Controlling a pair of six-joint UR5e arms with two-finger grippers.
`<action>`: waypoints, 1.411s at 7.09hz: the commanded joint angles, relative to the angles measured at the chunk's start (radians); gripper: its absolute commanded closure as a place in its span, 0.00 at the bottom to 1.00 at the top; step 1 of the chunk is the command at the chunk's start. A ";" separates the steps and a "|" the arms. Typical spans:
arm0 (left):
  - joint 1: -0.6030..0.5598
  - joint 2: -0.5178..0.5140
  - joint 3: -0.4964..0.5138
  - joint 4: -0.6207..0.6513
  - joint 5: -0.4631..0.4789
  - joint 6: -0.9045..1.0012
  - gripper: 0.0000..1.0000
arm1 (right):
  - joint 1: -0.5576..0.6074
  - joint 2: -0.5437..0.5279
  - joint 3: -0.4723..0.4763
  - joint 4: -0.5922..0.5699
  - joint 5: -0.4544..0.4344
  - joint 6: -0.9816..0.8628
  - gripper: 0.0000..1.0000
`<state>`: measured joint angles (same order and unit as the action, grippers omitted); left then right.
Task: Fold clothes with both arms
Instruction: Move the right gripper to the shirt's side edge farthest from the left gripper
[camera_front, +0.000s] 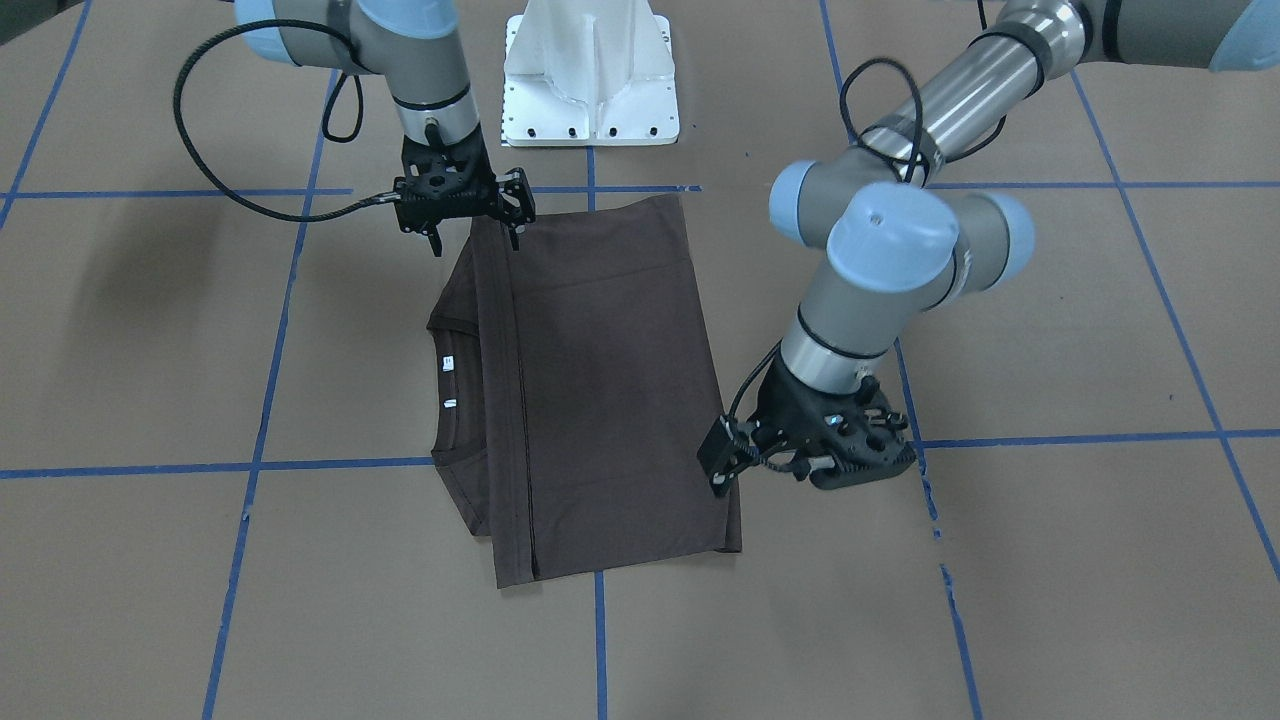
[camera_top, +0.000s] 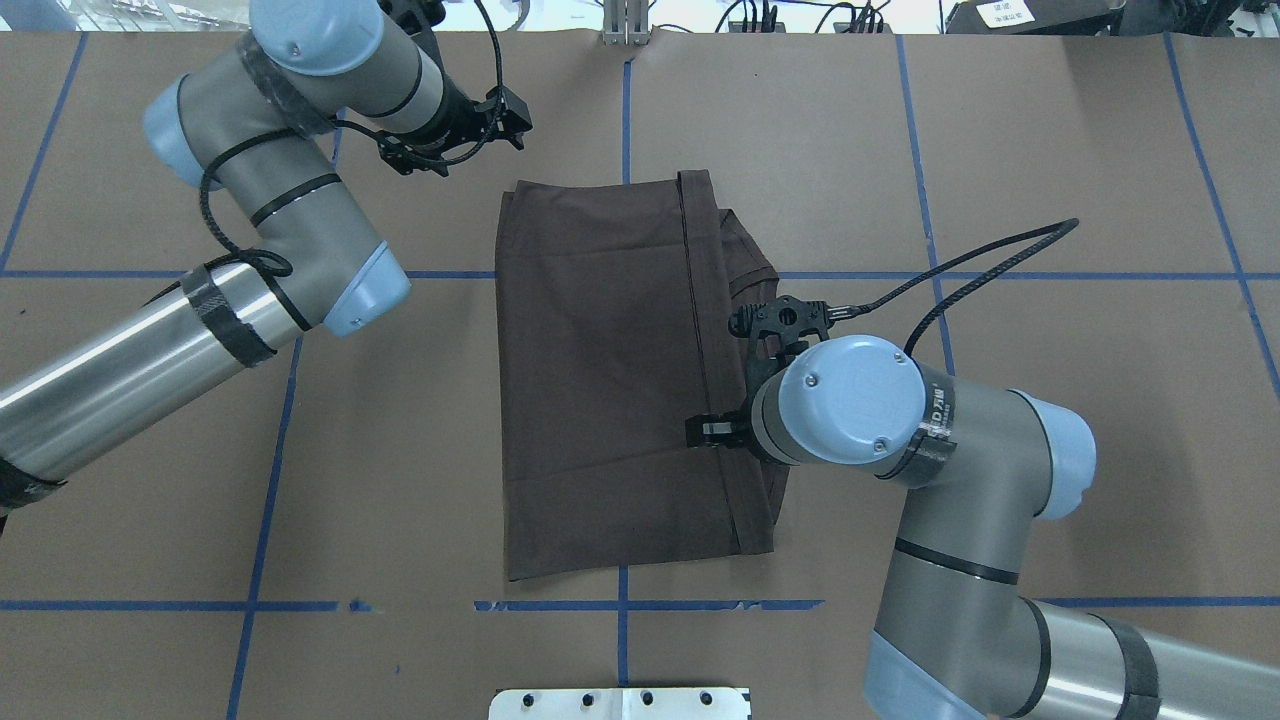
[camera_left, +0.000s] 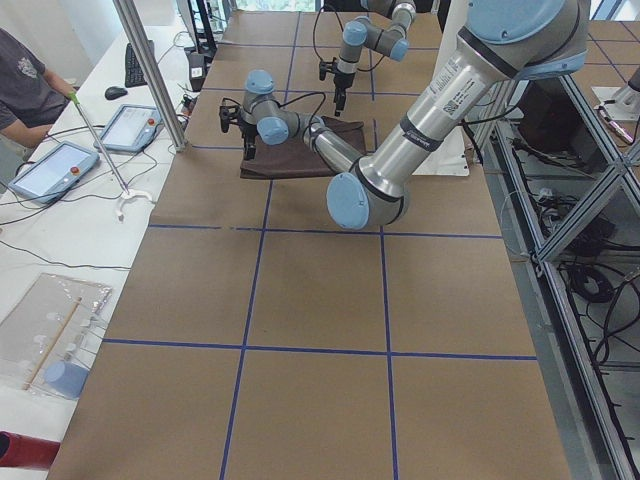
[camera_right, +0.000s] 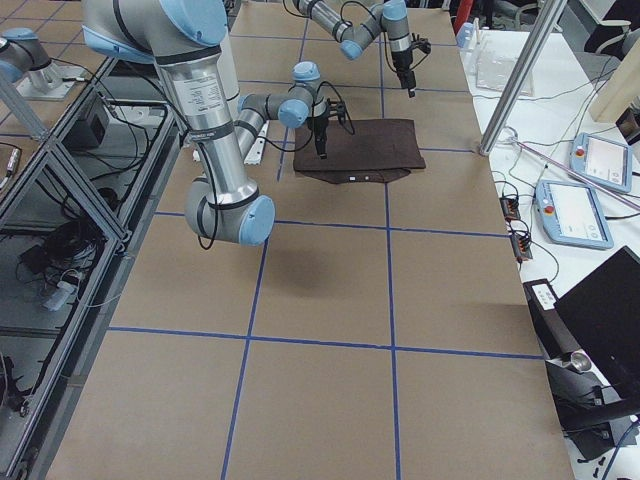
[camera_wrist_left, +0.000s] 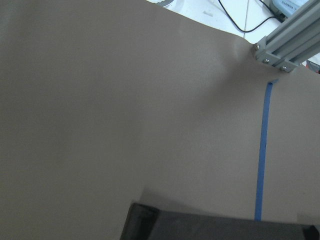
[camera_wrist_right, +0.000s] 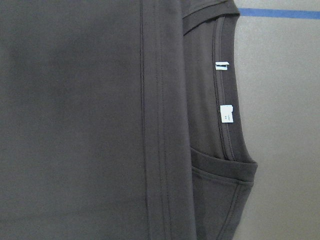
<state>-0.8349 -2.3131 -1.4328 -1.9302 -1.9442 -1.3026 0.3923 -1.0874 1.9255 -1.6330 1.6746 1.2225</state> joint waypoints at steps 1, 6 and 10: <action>0.000 0.063 -0.199 0.158 -0.015 0.040 0.00 | -0.027 0.047 -0.064 -0.117 0.058 -0.066 0.00; 0.031 0.064 -0.195 0.155 -0.015 0.017 0.00 | -0.072 0.084 -0.137 -0.203 0.117 -0.116 0.00; 0.033 0.076 -0.198 0.152 -0.010 0.016 0.00 | -0.069 0.080 -0.151 -0.226 0.119 -0.139 0.00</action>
<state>-0.8025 -2.2434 -1.6305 -1.7762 -1.9550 -1.2880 0.3213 -1.0059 1.7757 -1.8418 1.7930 1.0975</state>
